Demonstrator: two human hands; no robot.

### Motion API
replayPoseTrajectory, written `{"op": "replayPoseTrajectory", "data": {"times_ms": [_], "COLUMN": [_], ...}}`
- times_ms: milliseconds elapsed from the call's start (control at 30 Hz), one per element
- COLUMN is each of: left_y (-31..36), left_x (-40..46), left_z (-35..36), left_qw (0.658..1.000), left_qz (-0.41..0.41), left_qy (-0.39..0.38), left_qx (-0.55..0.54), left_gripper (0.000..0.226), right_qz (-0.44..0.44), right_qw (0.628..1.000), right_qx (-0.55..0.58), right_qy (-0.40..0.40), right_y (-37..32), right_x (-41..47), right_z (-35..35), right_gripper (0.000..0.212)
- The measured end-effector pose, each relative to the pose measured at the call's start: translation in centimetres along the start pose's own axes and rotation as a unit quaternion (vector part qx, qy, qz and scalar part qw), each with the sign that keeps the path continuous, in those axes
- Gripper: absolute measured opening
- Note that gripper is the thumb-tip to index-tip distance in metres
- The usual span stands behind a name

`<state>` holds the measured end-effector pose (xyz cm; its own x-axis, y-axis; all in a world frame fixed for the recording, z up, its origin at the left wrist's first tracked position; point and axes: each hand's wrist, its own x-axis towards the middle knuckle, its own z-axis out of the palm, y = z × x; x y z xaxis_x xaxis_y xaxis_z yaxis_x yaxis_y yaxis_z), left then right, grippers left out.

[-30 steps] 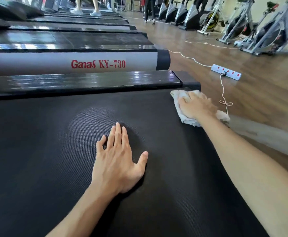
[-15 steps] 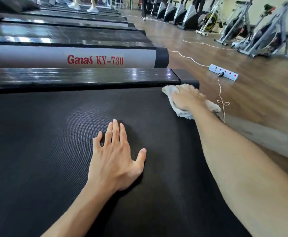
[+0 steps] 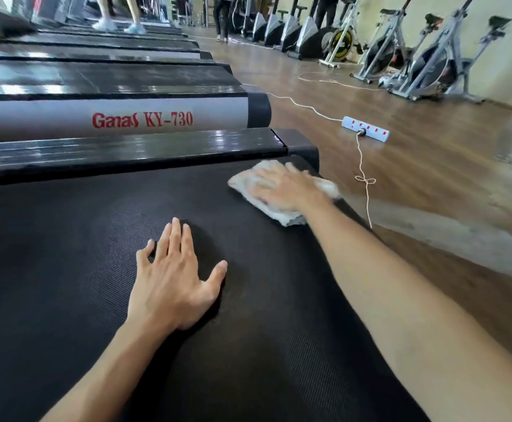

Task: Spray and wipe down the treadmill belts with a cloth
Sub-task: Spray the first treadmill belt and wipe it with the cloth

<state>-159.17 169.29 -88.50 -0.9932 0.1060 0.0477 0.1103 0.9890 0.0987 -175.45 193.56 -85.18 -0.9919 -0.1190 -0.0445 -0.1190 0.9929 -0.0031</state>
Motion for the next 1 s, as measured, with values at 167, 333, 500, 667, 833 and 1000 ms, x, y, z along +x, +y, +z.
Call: {"op": "replayPoseTrajectory", "data": {"times_ms": [167, 333, 500, 667, 833, 1000], "left_y": [0.0, 0.2, 0.1, -0.1, -5.1, -11.6], "left_x": [-0.1, -0.3, -0.3, -0.7, -1.3, -2.4], "left_z": [0.0, 0.0, 0.1, -0.4, -3.5, -4.4], "left_qw": [1.0, 1.0, 1.0, 0.996, 0.993, 0.993], "left_qz": [0.001, -0.002, -0.003, 0.014, 0.028, -0.037], "left_qy": [0.006, 0.006, 0.012, 0.015, 0.072, 0.064], "left_qx": [0.0, -0.007, -0.023, -0.084, -0.093, -0.087], "left_gripper": [0.115, 0.113, 0.099, 0.092, 0.068, 0.06], "right_qz": [0.148, 0.116, 0.105, 0.079, 0.129, 0.053], "right_qw": [0.982, 0.989, 0.99, 0.992, 0.989, 0.996], "right_qx": [0.118, 0.083, 0.07, 0.038, 0.019, 0.041], "right_qy": [0.017, 0.05, 0.061, 0.093, 0.063, 0.064], "right_y": [5.5, 4.9, 3.8, 2.7, 0.3, -6.8], "right_x": [-2.9, -6.1, -9.0, -11.6, -11.8, -10.5], "right_z": [1.3, 1.9, 2.2, 2.5, 2.0, 2.2], "right_gripper": [0.075, 0.065, 0.061, 0.054, 0.055, 0.058]}}
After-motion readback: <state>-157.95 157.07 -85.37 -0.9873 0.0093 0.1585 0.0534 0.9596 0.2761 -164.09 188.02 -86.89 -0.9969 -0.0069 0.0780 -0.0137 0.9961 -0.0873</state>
